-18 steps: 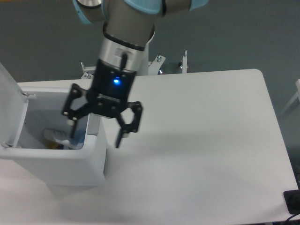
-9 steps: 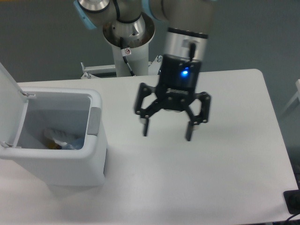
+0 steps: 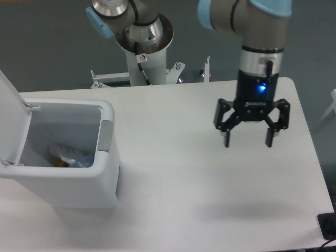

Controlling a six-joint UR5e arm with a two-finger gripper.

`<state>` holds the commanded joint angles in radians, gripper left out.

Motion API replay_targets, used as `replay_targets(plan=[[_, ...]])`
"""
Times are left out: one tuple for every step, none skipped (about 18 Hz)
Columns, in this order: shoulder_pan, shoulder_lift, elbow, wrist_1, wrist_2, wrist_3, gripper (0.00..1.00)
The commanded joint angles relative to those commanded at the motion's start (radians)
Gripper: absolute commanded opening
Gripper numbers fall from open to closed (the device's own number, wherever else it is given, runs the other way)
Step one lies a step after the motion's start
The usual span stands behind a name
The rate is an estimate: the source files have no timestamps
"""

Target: Place the trash in the trash can

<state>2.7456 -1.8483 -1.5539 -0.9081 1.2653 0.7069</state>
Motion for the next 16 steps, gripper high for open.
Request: replay_targets(plan=[[0.011, -0.003, 0.0, 0.0, 0.002, 0.018, 1.0], [0.015, -0.009, 0.002, -0.002, 0.003, 0.037, 1.0], [0.02, -0.015, 0.003, -0.003, 0.003, 0.055, 1.0], [0.031, -0.019, 0.002, -0.005, 0.003, 0.074, 1.0], [0.034, -0.025, 0.002, -0.005, 0.003, 0.091, 1.0], [0.034, -0.032, 0.002, -0.006, 0.005, 0.107, 1.0], [0.034, -0.038, 0.005, -0.008, 0.005, 0.118, 1.0], [0.034, -0.045, 0.006, -0.009, 0.006, 0.127, 1.0], [0.034, -0.049, 0.006, -0.009, 0.006, 0.138, 1.0], [0.034, -0.052, 0.006, -0.009, 0.006, 0.149, 1.0], [0.034, -0.061, 0.006, -0.011, 0.006, 0.166, 1.0], [0.035, -0.069, 0.005, -0.012, 0.006, 0.187, 1.0], [0.035, -0.075, -0.003, -0.012, 0.012, 0.218, 1.0], [0.043, -0.078, -0.012, -0.012, 0.052, 0.258, 1.0], [0.049, -0.078, -0.02, -0.014, 0.105, 0.305, 1.0], [0.052, -0.08, -0.026, -0.015, 0.146, 0.35, 1.0]])
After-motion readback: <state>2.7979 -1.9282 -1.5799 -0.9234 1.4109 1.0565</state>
